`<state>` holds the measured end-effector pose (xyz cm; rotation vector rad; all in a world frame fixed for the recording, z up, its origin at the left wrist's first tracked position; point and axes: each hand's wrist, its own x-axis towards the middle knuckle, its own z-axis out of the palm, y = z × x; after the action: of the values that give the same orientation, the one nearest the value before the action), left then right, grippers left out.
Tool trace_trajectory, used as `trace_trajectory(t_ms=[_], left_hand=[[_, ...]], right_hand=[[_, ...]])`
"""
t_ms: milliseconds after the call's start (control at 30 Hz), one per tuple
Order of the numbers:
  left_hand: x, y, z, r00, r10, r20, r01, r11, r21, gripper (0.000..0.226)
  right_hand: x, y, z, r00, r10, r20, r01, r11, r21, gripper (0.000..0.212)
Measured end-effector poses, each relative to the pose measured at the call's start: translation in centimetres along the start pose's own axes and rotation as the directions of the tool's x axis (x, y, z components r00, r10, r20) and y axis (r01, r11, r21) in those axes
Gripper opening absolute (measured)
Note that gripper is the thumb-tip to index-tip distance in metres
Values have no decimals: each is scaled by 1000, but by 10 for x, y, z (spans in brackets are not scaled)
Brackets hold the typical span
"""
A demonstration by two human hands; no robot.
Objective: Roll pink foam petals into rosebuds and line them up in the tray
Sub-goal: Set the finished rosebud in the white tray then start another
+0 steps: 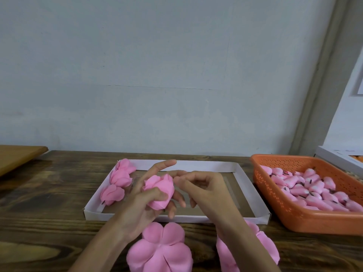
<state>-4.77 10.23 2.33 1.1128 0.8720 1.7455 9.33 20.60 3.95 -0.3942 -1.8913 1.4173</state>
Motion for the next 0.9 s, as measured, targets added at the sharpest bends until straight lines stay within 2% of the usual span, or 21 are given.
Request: trace_trajectory(t_ms=[167, 333, 567, 800, 900], left_hand=[[-1, 0, -2, 998, 4, 57, -3, 1000, -7, 72], [1, -1, -7, 993, 17, 116, -15, 1000, -20, 71], [1, -3, -9, 985, 10, 170, -11, 1000, 6, 75], [1, -4, -5, 988, 14, 152, -18, 1000, 22, 72], [1, -4, -5, 989, 14, 145, -20, 999, 40, 72]], right_hand=[[-2, -1, 0, 997, 21, 79, -26, 998, 55, 30], [-3, -5, 0, 992, 66, 106, -75, 994, 83, 19], [-5, -6, 0, 989, 120, 90, -128, 988, 87, 27], [-5, -6, 0, 987, 138, 84, -143, 988, 52, 17], [-6, -7, 1, 988, 133, 76, -137, 989, 51, 25]])
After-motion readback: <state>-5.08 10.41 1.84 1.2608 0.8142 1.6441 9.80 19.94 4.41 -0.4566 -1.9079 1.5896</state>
